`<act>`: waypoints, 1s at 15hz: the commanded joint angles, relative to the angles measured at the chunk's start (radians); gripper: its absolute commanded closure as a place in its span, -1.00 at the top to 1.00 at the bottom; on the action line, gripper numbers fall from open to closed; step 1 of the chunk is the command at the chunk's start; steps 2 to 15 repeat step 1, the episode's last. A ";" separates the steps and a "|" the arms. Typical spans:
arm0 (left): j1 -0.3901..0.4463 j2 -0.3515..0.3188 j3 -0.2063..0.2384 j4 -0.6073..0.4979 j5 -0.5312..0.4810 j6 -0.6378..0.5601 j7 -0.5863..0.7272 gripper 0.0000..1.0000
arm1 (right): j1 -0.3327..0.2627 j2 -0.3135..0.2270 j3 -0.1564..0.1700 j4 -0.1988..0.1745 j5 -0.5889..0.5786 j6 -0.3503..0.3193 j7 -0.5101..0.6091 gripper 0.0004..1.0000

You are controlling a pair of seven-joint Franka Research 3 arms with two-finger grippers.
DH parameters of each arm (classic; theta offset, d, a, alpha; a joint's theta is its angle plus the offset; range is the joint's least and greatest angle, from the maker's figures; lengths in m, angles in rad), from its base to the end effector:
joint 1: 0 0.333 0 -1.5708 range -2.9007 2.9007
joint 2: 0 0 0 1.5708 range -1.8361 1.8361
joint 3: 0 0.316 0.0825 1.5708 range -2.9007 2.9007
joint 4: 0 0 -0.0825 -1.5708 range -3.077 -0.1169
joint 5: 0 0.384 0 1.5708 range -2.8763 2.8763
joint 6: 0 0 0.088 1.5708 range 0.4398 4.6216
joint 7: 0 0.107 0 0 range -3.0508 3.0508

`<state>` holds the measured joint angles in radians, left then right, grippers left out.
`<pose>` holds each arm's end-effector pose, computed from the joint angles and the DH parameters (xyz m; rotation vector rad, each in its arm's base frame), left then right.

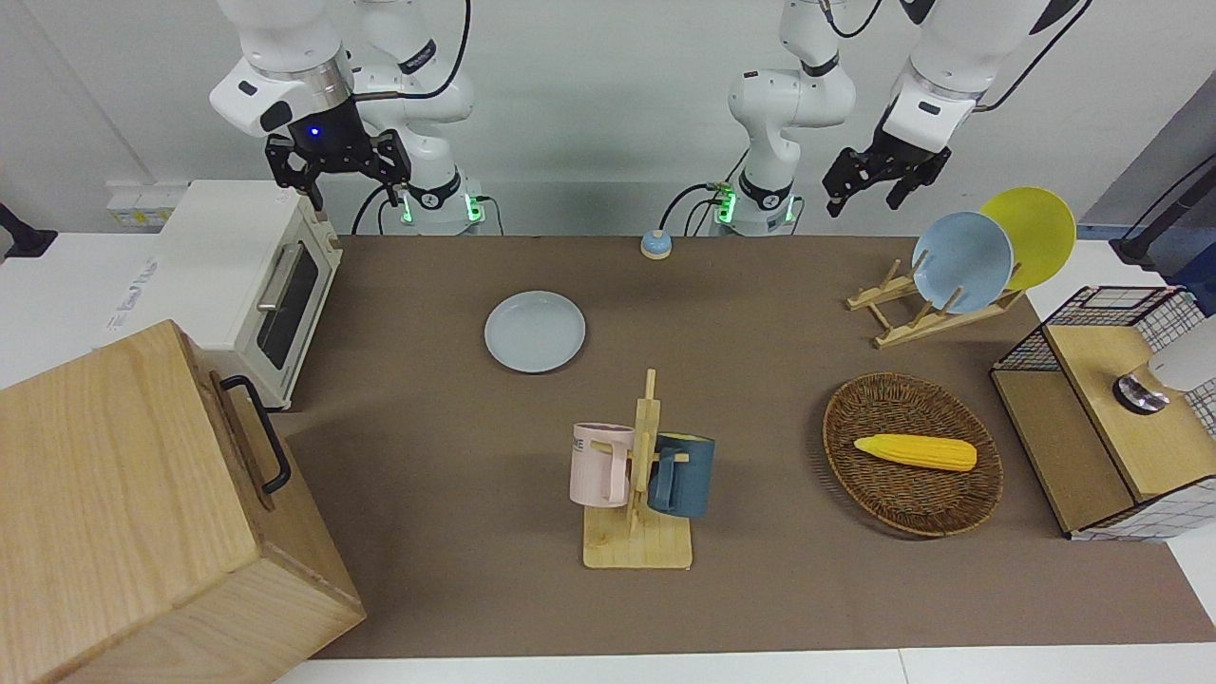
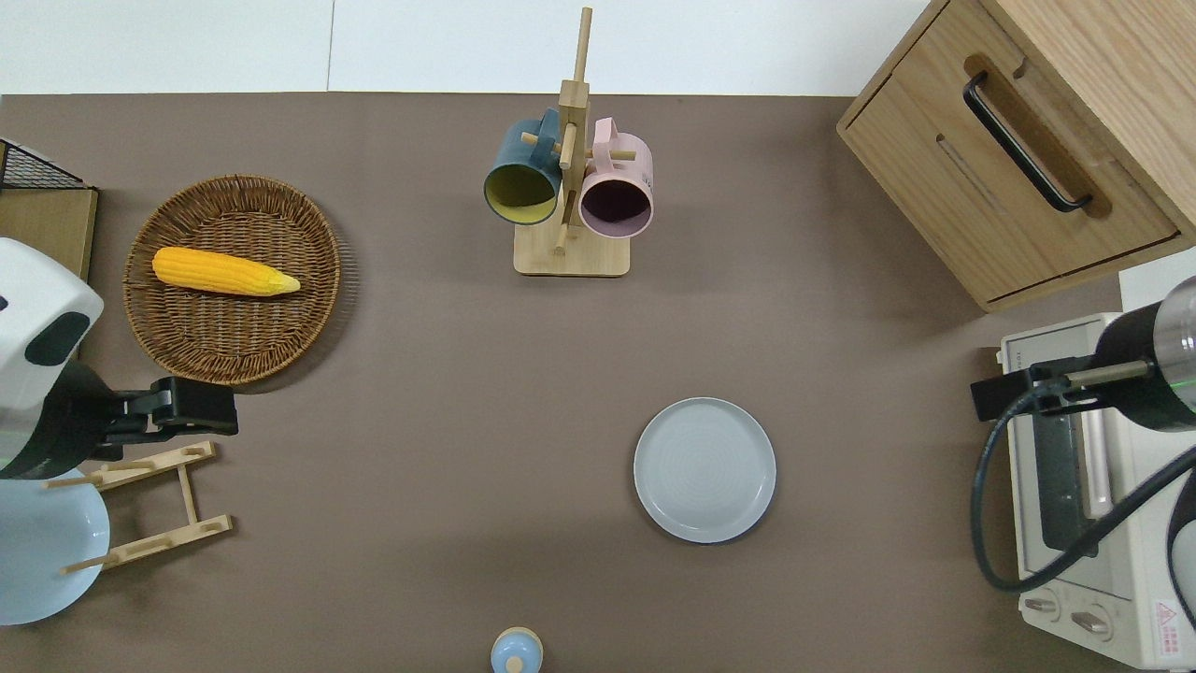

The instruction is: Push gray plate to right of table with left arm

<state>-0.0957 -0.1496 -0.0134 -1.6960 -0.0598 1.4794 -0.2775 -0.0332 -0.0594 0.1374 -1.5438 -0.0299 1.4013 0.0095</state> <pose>0.4932 -0.0614 0.6371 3.0850 0.2553 -0.1190 0.5153 0.0528 0.6545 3.0934 0.1398 -0.1261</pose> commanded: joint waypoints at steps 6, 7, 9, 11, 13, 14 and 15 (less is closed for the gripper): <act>0.004 0.007 -0.002 0.018 0.018 -0.010 -0.002 1.00 | -0.024 -0.010 0.019 0.001 -0.008 -0.015 -0.008 0.99; 0.004 0.007 -0.002 0.018 0.018 -0.010 -0.002 1.00 | -0.024 -0.010 0.019 0.001 -0.008 -0.015 -0.008 0.99; 0.004 0.007 -0.002 0.018 0.018 -0.010 -0.002 1.00 | -0.024 -0.010 0.019 0.001 -0.008 -0.015 -0.008 0.99; 0.004 0.007 -0.002 0.018 0.018 -0.010 -0.002 1.00 | -0.024 -0.010 0.019 0.001 -0.008 -0.015 -0.008 0.99; 0.004 0.007 -0.002 0.018 0.018 -0.010 -0.002 1.00 | -0.024 -0.010 0.019 0.001 -0.008 -0.015 -0.008 0.99; 0.004 0.007 -0.002 0.018 0.018 -0.010 -0.002 1.00 | -0.024 -0.010 0.019 0.001 -0.008 -0.015 -0.008 0.99; 0.004 0.007 -0.002 0.018 0.018 -0.010 -0.002 1.00 | -0.024 -0.010 0.019 0.001 -0.008 -0.015 -0.008 0.99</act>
